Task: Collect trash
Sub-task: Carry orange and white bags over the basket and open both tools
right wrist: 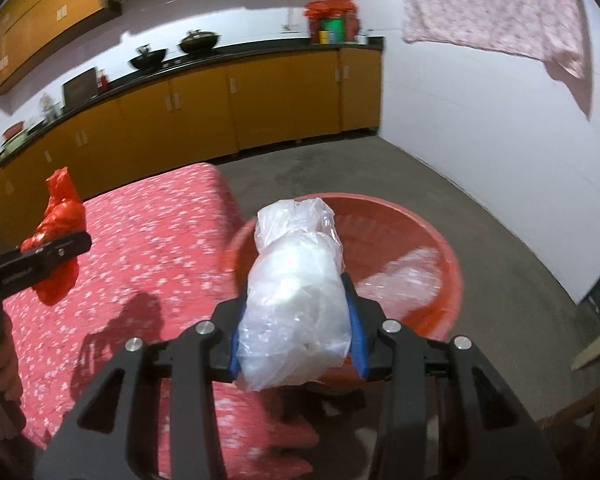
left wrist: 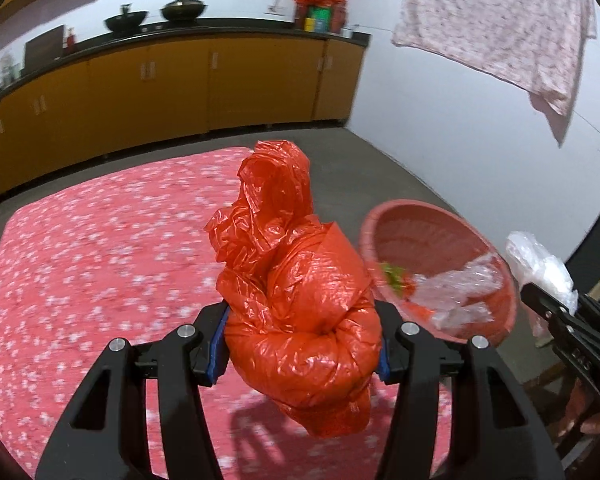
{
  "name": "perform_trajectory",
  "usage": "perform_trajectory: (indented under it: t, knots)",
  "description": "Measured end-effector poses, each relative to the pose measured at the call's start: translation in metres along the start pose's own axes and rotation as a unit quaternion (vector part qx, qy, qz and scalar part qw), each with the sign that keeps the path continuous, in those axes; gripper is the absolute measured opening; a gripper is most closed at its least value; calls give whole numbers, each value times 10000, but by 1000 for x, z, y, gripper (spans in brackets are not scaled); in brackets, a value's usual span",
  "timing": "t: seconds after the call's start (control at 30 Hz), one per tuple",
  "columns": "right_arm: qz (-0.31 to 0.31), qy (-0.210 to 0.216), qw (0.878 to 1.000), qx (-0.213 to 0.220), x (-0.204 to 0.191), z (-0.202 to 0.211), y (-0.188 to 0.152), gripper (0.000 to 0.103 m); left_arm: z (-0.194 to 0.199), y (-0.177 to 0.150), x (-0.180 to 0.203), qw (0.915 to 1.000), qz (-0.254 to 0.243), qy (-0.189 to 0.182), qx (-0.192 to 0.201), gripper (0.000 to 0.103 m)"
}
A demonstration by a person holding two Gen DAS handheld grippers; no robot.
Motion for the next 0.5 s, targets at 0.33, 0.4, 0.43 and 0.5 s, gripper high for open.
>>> perform_trajectory:
  t: [0.33, 0.4, 0.43, 0.5]
  knots:
    - [-423, -212, 9988, 93, 38, -9, 6, 40, -25, 16, 53, 9976, -338, -602, 67, 54]
    - [-499, -227, 9984, 147, 40, -11, 8, 40, -31, 20, 62, 9965, -415, -721, 84, 54]
    - [-538, -225, 9982, 169, 41, -11, 9, 40, -34, 22, 66, 9960, -444, -774, 89, 54]
    - [-634, -199, 9976, 197, 44, -14, 12, 40, -38, 25, 72, 9951, -496, -856, 93, 54]
Point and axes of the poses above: each gripper's, at about its wrist camera, not at the fingertips, and z roughly against the way its jaws point, x to its right, y to its top, the point moved 1 cm from there along -z, roughly the way its jaws point, and after that the axes turned 13 degrees about -z, right-handed, at the moved point
